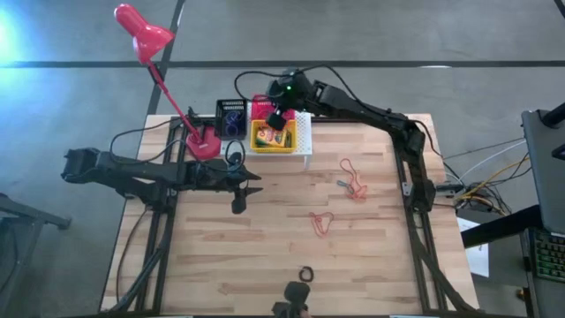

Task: Pick & Place Office Desk Supplies
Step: Put the red rubber band into the red bin on the shelf

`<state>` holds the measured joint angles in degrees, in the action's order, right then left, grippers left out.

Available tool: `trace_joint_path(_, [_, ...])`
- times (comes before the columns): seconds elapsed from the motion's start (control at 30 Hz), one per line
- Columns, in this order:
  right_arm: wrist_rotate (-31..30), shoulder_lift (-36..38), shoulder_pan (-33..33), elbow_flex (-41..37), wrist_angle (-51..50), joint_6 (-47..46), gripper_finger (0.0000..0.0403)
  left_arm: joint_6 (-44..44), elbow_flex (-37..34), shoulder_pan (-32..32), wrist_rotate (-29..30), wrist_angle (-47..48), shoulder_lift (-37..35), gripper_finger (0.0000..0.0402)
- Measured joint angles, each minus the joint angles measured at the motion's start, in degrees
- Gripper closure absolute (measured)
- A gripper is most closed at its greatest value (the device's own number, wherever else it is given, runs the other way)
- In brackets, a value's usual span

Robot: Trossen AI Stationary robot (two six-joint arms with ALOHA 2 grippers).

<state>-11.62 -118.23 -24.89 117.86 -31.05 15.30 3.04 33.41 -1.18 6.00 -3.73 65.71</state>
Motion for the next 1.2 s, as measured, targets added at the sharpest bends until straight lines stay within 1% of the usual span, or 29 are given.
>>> trace_joint_path(0.07, [2.16,-0.14,-1.02,-0.05,-3.05,-2.80,0.0394,0.01,0.00,0.00,0.00,0.22,0.00,0.0231])
trace_joint_path(0.13, [4.16,-0.02,-2.16,-0.05,-3.96,-6.22,0.0394,0.00,0.00,-0.01,0.00,0.29,0.00,0.0231])
trace_joint_path(0.27, [11.76,0.68,-5.39,-0.02,-4.68,-11.36,0.0392,0.01,0.00,-0.01,0.00,0.63,0.00,0.0231])
trace_joint_path(0.33, [16.06,0.80,-7.02,-0.02,-4.87,-13.27,0.0383,0.01,0.00,0.01,0.00,0.63,0.00,0.0231])
trace_joint_path(0.4, [17.83,0.82,-8.25,-0.02,-5.45,-14.57,0.0367,-0.01,0.00,0.01,0.00,0.62,0.00,0.0231])
trace_joint_path(0.5, [18.37,0.85,-8.98,-0.02,-6.63,-14.86,0.0335,-0.01,0.00,-0.01,0.00,0.64,0.00,0.0231])
trace_joint_path(0.6, [21.91,1.04,-9.16,0.22,-9.14,-14.96,0.0298,0.01,0.00,0.01,0.00,0.62,0.00,0.0231])
trace_joint_path(0.7, [21.98,1.07,-9.09,1.46,-12.47,-14.94,0.0265,0.01,0.00,0.00,0.00,0.62,0.00,0.0231])
trace_joint_path(0.77, [21.95,1.09,-8.83,2.53,-15.02,-14.94,0.0250,0.01,0.00,0.01,0.00,0.63,0.00,0.0231])
trace_joint_path(0.87, [22.16,1.48,-7.18,4.16,-21.03,-9.78,0.0238,-0.01,0.00,-0.01,0.00,0.64,0.00,0.0231])
trace_joint_path(0.97, [22.50,1.81,-3.75,4.97,-27.26,0.43,0.0237,0.01,0.00,0.01,0.00,0.62,0.00,0.0231])
trace_joint_path(1.03, [22.14,1.76,-1.43,4.61,-29.16,6.63,0.0241,0.01,0.00,-0.01,0.00,0.64,0.00,0.0231])
trace_joint_path(1.1, [19.03,1.68,0.71,3.57,-27.52,11.19,0.0247,0.01,0.00,0.01,0.00,0.62,0.00,0.0231])
trace_joint_path(1.2, [11.41,1.66,3.33,2.73,-25.50,17.51,0.0256,0.00,0.00,0.00,0.00,0.64,0.00,0.0231])
